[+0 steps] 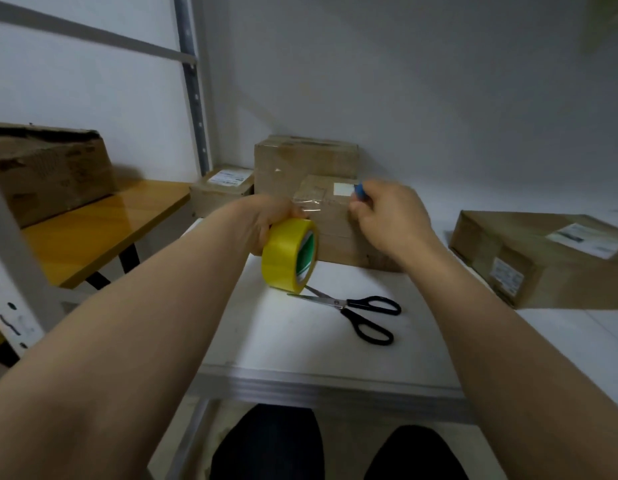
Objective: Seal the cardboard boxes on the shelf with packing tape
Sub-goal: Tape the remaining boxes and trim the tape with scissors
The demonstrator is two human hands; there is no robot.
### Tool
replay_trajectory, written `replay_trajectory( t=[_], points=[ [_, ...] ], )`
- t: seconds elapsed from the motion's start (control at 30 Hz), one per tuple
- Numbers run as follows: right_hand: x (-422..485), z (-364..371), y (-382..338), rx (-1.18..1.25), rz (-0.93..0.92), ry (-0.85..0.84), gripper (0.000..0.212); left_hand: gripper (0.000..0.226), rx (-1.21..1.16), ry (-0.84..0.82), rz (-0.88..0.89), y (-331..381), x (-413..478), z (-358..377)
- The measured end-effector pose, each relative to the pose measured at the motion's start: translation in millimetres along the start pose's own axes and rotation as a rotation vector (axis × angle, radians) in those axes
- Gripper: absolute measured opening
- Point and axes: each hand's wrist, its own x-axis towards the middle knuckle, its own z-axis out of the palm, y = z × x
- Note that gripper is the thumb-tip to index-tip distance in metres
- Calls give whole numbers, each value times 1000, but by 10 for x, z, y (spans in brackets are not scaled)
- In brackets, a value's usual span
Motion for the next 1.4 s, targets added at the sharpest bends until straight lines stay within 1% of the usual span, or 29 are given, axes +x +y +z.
replay_trajectory(
  t=[0.03,0.13,0.17,0.2,0.27,0.37,0.47,0.6,0.73,0.8,0.87,0.9,0.97,1.03,1.17,1.27,1.33,1.4],
  points=[
    [-82,-67,18,-68,-12,-119,18,36,-6,-10,-3,-7,-2,3],
    [-275,-233,-14,-60,60,-698,23,39,-4,-11,-1,1,1,7],
    [-334,-266,-29,-107,54,-816,28,37,0,-31,1,3,0,16],
    [-382,-276,-45,-188,27,-888,34,38,7,-38,1,7,-7,20],
    [-450,-236,-92,-283,-24,-947,45,40,14,-45,-6,11,-11,14],
    [-481,-205,-98,-258,-41,-962,45,45,24,-81,-30,20,-26,-26],
    [-466,-243,-33,-211,27,-978,41,59,45,-102,-34,23,1,-51],
    [-429,-288,58,-184,75,-979,31,55,27,-101,-15,16,10,-30],
    [-382,-446,265,-145,132,-1017,26,53,19,-100,-4,27,40,-42],
    [-368,-555,400,-16,161,-1039,28,52,22,-98,-11,37,61,-42],
    [-350,-646,539,173,166,-1067,34,57,32,-101,-24,46,91,-41],
    [-336,-674,601,269,156,-1053,36,59,40,-106,-29,54,98,-33],
    [-285,-695,709,436,151,-924,36,58,55,-114,-25,60,107,-10],
    [-194,-696,767,536,146,-809,37,55,67,-112,-24,57,97,16],
    [2,-657,757,511,131,-829,36,47,85,-86,-9,46,79,26],
    [114,-632,785,452,168,-818,53,45,81,-92,-10,40,74,26],
    [175,-629,781,424,160,-855,58,51,72,-94,-15,37,86,19],
    [239,-633,749,425,170,-869,54,59,76,-92,-18,41,117,18]
  ],
)
